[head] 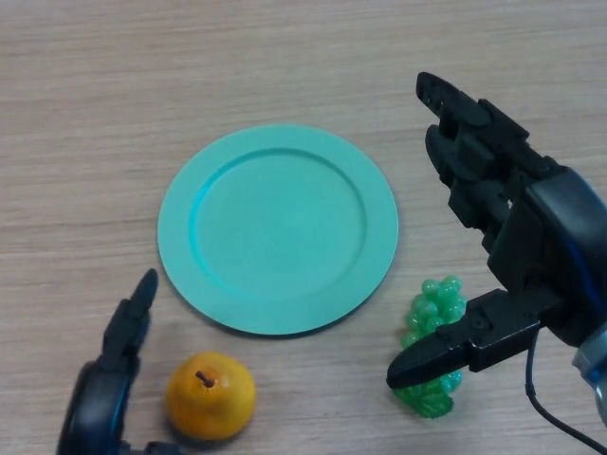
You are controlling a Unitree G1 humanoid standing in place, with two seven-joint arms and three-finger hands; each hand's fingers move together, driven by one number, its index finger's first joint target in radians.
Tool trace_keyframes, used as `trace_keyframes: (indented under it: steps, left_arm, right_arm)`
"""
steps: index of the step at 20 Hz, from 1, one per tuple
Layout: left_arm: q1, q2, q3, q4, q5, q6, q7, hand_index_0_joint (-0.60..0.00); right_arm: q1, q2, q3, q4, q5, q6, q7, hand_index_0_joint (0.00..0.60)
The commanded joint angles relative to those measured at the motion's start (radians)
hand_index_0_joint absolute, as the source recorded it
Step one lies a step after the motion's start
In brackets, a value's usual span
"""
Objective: Pick up the yellow pear and place it on the plate
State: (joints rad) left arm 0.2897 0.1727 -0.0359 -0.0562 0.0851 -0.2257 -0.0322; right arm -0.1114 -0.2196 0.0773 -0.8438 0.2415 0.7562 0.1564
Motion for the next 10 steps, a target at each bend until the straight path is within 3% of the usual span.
trace_keyframes:
  steps: [1, 3, 5, 8, 10]
  left_arm:
    - [-0.004, 0.020, -0.008, -0.052, -0.048, -0.111, -0.010, 0.000]
    - [0.005, 0.031, -0.037, -0.057, -0.025, -0.094, -0.016, 0.000]
    - [0.008, 0.034, -0.044, -0.056, -0.007, -0.093, -0.012, -0.199]
    - [0.031, 0.051, -0.070, -0.060, 0.072, -0.073, 0.007, -0.600]
    - [0.044, 0.060, -0.076, -0.073, 0.103, -0.063, 0.008, -0.600]
  right_arm:
    - [-0.030, -0.002, -0.018, -0.066, 0.026, -0.094, -0.003, 0.000]
    - [-0.023, -0.001, -0.031, -0.075, 0.035, -0.097, 0.003, 0.000]
    - [-0.023, -0.002, -0.035, -0.077, 0.038, -0.099, 0.001, 0.000]
    - [-0.021, -0.006, -0.051, -0.090, 0.050, -0.103, -0.014, 0.000]
    - [-0.017, -0.015, -0.054, -0.101, 0.046, -0.097, -0.015, 0.000]
